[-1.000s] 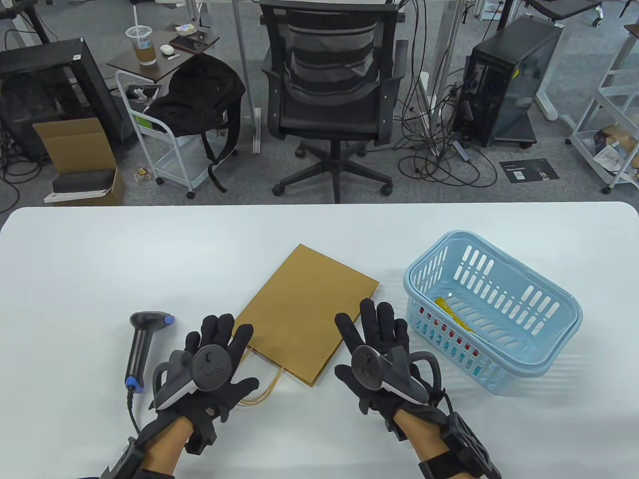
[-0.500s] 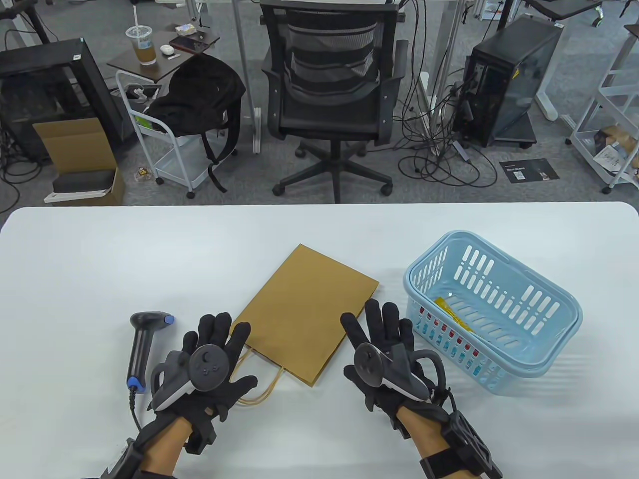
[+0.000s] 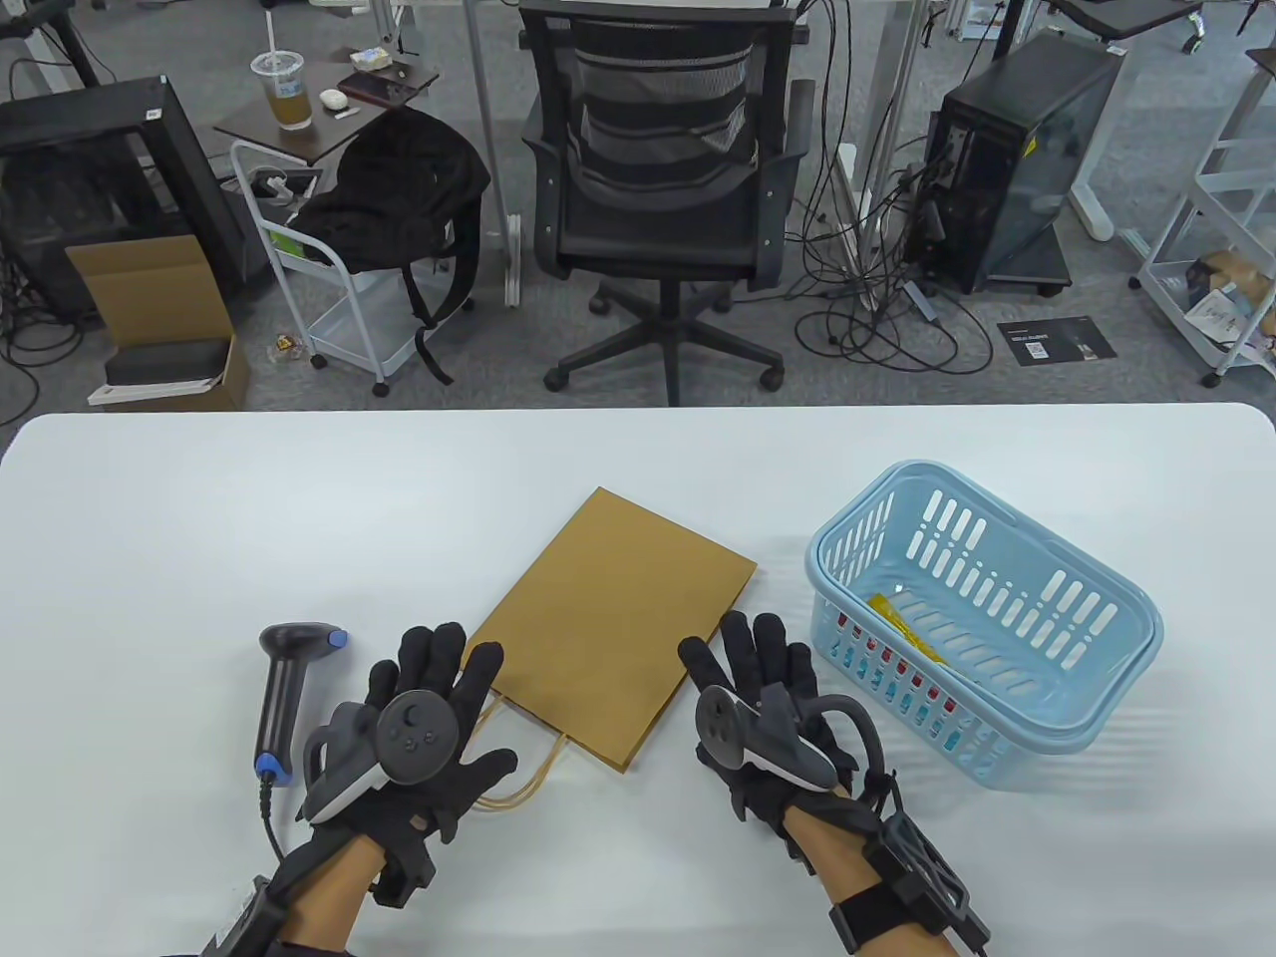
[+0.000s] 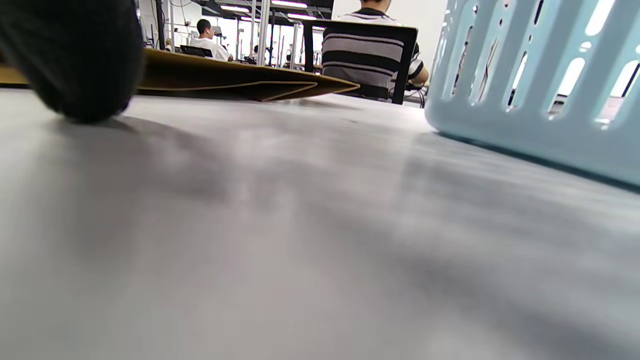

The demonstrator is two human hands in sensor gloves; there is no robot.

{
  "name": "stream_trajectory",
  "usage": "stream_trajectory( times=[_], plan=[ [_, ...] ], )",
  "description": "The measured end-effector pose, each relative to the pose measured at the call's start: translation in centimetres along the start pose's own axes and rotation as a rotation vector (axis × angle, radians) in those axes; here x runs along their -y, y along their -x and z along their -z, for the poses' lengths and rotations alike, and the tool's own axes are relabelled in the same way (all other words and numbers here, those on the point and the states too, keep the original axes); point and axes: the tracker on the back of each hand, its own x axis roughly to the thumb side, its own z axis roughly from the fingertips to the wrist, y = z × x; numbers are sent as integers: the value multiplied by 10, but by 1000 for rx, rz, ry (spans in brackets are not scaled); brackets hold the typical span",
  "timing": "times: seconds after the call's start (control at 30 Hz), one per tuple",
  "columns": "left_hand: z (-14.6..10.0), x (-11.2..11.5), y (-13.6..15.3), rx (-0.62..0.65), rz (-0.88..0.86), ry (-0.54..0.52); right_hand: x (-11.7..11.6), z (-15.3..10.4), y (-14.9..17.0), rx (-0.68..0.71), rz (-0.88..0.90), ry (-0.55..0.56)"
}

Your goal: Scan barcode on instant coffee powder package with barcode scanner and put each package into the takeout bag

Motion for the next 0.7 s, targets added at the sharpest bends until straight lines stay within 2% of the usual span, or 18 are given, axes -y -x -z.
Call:
stream_trajectory(
  times=[0.17,0.43,0.63,0.7],
  plan=[
    [1,2,2,-7,-11,12,0,1,-9,8,-19,8],
    [0,0,0,3,-9,-9,8,-5,-42,97,-125,89],
    [0,-6,4,-25,-25,-30,14,-15,-75,223,-223,250],
    [-1,-10,9,-40,-44,-46,15,-17,-82,247,-245,270]
  ],
)
